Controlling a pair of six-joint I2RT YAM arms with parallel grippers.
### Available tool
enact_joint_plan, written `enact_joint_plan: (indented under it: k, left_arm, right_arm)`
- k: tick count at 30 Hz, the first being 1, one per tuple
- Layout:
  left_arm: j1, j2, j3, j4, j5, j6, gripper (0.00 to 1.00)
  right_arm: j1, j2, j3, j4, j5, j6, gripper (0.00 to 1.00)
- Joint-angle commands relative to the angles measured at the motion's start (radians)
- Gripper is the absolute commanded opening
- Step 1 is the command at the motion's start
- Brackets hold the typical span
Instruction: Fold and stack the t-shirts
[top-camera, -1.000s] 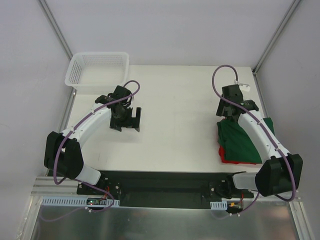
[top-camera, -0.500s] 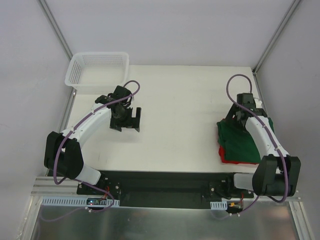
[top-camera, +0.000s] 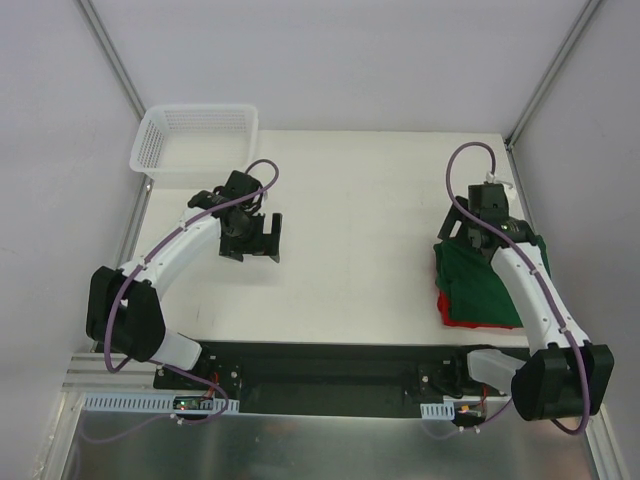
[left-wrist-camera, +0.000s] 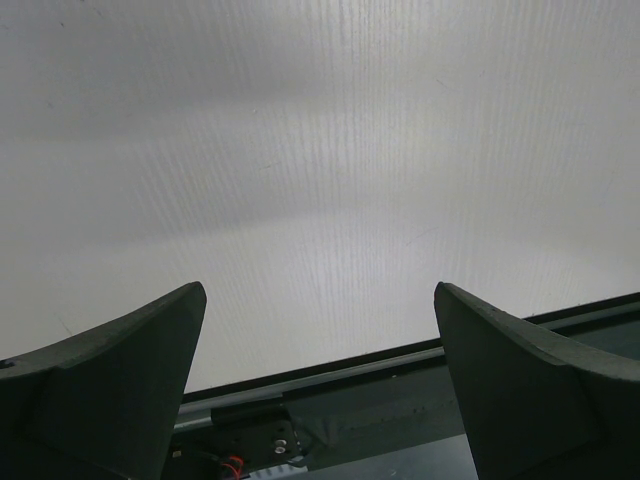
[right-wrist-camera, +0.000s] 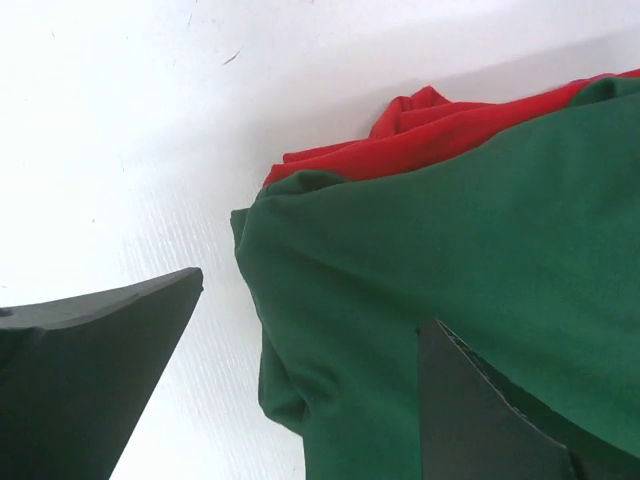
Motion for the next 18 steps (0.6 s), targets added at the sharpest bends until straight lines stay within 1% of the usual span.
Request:
enact_joint_plan:
  k: [1,9,13,18]
  left_arm:
    - [-0.014,-0.050,0.004,0.002,0.012,-0.005,0.99]
    - [-0.018,-0.050,-0.004,0.004,0.013,-0.001,0.99]
    - [-0.018,-0.049,-0.007,0.004,0.010,0.002,0.99]
    - [-0.019,-0.047,-0.008,0.004,0.005,0.007,0.99]
  right_arm:
    - [0.018,0.035,0.060,-0.048,0.054,-0.024,0.96]
    - [0.015,0.130,0.022,-0.026,0.094,0.013,0.96]
    - [0.001,0.201,-0.009,-0.009,0.047,0.055,0.96]
    - [-0.019,0.314,-0.044,0.024,0.008,0.068,0.96]
